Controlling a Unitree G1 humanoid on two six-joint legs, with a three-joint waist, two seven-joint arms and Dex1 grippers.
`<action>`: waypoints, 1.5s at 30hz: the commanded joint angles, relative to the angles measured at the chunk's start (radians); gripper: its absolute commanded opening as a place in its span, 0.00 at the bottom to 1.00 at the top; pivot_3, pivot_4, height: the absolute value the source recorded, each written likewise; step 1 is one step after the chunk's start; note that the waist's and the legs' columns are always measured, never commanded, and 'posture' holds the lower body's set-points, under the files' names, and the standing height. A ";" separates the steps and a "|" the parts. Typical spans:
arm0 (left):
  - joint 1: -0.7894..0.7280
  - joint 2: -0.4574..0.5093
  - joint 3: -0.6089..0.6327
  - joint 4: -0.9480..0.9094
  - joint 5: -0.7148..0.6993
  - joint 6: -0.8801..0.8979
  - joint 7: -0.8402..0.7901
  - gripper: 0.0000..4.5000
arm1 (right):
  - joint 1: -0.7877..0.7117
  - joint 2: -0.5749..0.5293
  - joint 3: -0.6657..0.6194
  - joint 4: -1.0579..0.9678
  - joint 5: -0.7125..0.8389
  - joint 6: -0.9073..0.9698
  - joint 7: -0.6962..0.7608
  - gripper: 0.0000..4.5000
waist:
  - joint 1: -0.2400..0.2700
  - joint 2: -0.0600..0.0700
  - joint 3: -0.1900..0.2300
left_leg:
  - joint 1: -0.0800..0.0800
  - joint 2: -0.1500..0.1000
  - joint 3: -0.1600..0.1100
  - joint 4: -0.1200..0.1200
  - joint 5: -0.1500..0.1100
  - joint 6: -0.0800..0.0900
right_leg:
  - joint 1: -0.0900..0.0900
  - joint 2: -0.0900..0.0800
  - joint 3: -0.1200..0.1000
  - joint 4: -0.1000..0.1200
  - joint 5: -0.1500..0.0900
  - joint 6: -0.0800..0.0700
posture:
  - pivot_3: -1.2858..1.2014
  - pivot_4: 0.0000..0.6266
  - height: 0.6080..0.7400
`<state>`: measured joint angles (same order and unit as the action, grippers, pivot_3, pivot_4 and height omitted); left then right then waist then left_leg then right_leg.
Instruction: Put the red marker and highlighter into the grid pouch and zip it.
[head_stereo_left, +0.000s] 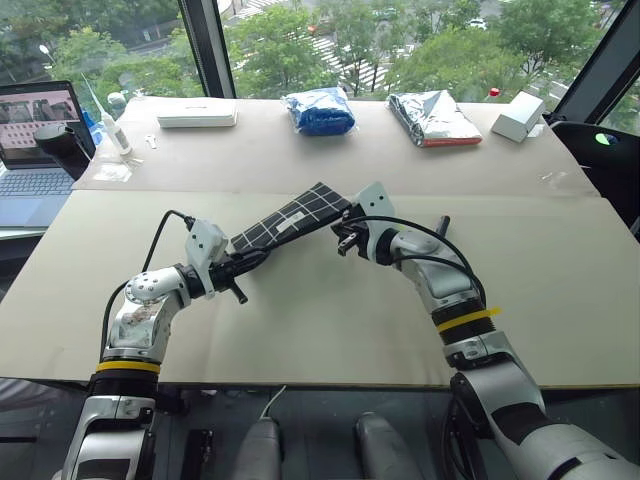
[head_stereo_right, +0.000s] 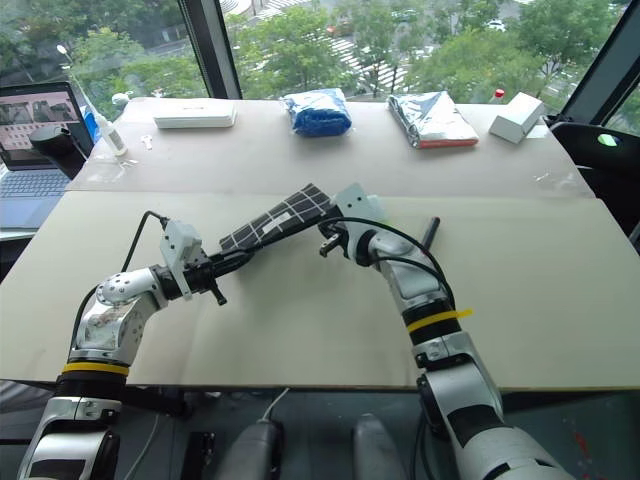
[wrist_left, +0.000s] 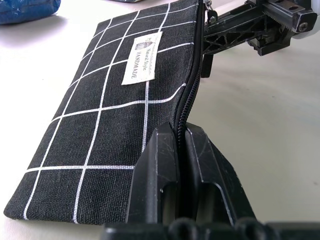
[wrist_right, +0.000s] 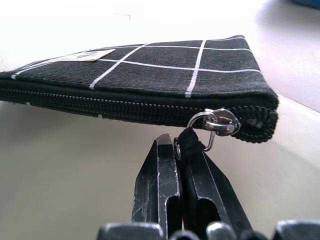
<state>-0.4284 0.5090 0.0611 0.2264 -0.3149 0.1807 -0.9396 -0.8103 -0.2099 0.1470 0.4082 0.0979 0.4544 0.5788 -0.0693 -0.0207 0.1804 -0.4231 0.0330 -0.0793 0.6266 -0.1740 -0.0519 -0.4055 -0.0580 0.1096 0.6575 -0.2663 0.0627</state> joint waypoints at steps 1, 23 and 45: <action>-0.011 -0.005 0.002 -0.011 -0.003 -0.006 0.008 0.00 | 0.003 0.000 0.041 -0.083 -0.001 0.006 0.055 0.00 | 0.000 0.000 0.000 | 0.000 0.000 0.000 0.000 0.000 0.000 | 0.000 0.000 0.000 0.000 0.000 0.000 | 0.52 0.24 1.00; -0.039 -0.026 -0.007 0.020 0.001 -0.017 0.013 0.00 | 0.010 0.192 0.211 -0.146 -0.033 0.070 0.098 0.00 | 0.000 0.000 0.000 | 0.000 0.000 0.000 0.000 0.000 0.000 | 0.000 0.000 -0.001 0.000 0.000 0.000 | 0.52 0.24 1.00; -0.020 -0.046 -0.012 -0.006 -0.007 -0.006 0.021 0.00 | 0.285 -0.240 0.055 -0.732 0.246 0.263 0.437 0.71 | 0.023 0.000 0.000 | -0.002 -0.001 -0.001 0.000 0.000 0.000 | 0.001 -0.001 -0.002 -0.003 0.000 0.000 | 0.52 0.24 1.00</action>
<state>-0.4467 0.4620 0.0412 0.2527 -0.3140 0.1805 -0.9208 -0.5786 -0.3923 0.2189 -0.2095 0.3105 0.7549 0.9528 -0.0466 -0.0209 0.1804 -0.4247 0.0321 -0.0801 0.6269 -0.1740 -0.0521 -0.4041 -0.0594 0.1078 0.6539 -0.2665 0.0629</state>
